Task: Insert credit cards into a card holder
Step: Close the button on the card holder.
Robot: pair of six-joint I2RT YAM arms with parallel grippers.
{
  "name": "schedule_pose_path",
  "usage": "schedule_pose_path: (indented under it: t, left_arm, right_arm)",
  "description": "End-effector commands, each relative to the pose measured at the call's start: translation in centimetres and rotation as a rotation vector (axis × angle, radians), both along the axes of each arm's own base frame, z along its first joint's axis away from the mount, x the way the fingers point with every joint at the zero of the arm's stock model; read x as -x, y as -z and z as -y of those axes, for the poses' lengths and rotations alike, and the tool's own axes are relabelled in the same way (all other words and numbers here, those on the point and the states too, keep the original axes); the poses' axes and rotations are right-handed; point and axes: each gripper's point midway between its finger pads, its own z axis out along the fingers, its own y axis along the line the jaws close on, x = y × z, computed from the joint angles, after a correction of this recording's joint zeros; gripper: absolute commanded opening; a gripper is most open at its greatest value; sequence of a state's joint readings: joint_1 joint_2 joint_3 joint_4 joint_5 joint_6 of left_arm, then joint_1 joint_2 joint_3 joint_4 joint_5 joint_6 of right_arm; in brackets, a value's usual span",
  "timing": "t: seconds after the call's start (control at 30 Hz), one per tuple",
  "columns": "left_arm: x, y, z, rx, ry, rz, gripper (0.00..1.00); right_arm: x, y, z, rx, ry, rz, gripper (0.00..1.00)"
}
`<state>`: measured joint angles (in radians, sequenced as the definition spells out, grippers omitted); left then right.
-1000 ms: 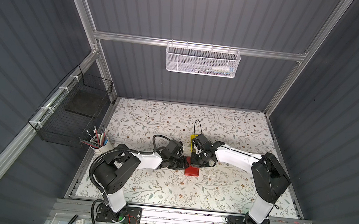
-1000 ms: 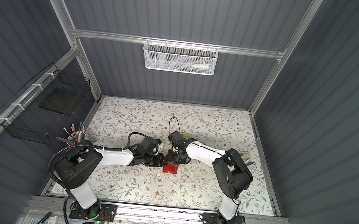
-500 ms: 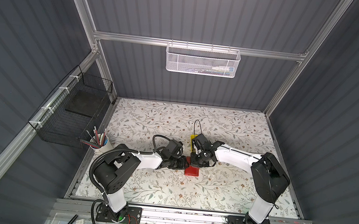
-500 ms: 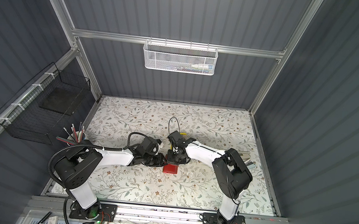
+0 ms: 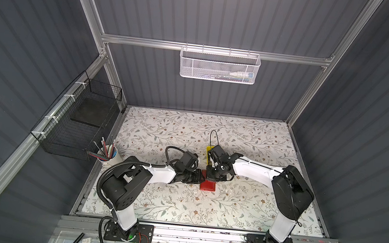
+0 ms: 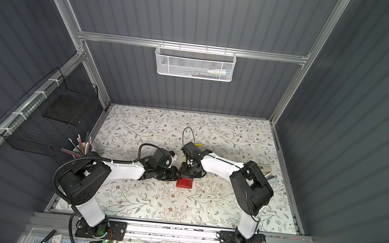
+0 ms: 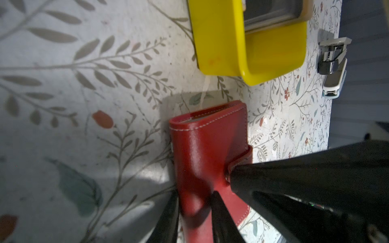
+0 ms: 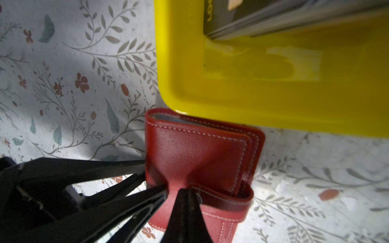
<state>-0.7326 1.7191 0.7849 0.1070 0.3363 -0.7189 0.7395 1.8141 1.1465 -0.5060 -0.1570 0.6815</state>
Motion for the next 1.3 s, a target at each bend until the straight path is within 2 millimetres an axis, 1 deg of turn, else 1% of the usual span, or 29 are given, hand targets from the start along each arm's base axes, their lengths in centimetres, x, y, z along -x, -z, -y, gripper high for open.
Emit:
schedule_pose_path:
  t: [0.0,0.37,0.6,0.7,0.8,0.87,0.97,1.1,1.27]
  left_arm:
    - [1.7,1.6,-1.0,-0.05,0.003,-0.065,0.28]
    - [1.7,1.6,-1.0,-0.05,0.0,-0.065,0.28]
    - [1.7,1.6,-1.0,-0.05,0.002,-0.064,0.28]
    - [1.7,1.6,-1.0,-0.05,0.002,-0.065,0.28]
    - [1.7,1.5,-1.0,-0.05,0.003,-0.064,0.28]
    - [1.7,1.6,-1.0,-0.051,0.002,-0.067,0.28]
    - [1.7,1.5,-1.0,-0.05,0.002,-0.064,0.28]
    - [1.7,1.5,-1.1,-0.052,0.004,-0.063,0.28]
    - [1.7,1.3,-1.0,-0.051,0.005,-0.063,0.28]
  right_arm:
    - [3.2,5.1,5.2,0.247,0.027,-0.131,0.0]
    - [3.7,5.9,5.8,0.271,0.03,-0.149,0.0]
    - [3.7,6.1,5.9,0.265,0.035,-0.148,0.0]
    - [3.3,5.3,5.7,0.253,0.037,-0.125,0.0]
    - [2.5,3.7,4.9,0.202,0.037,-0.081,0.0]
    - [1.9,2.7,3.9,0.14,0.03,-0.049,0.09]
    - [1.2,1.2,2.8,0.079,0.015,-0.024,0.17]
    - [0.8,-0.3,1.8,0.023,-0.01,0.005,0.21]
    - [0.6,-1.6,1.6,-0.01,-0.021,0.046,0.22]
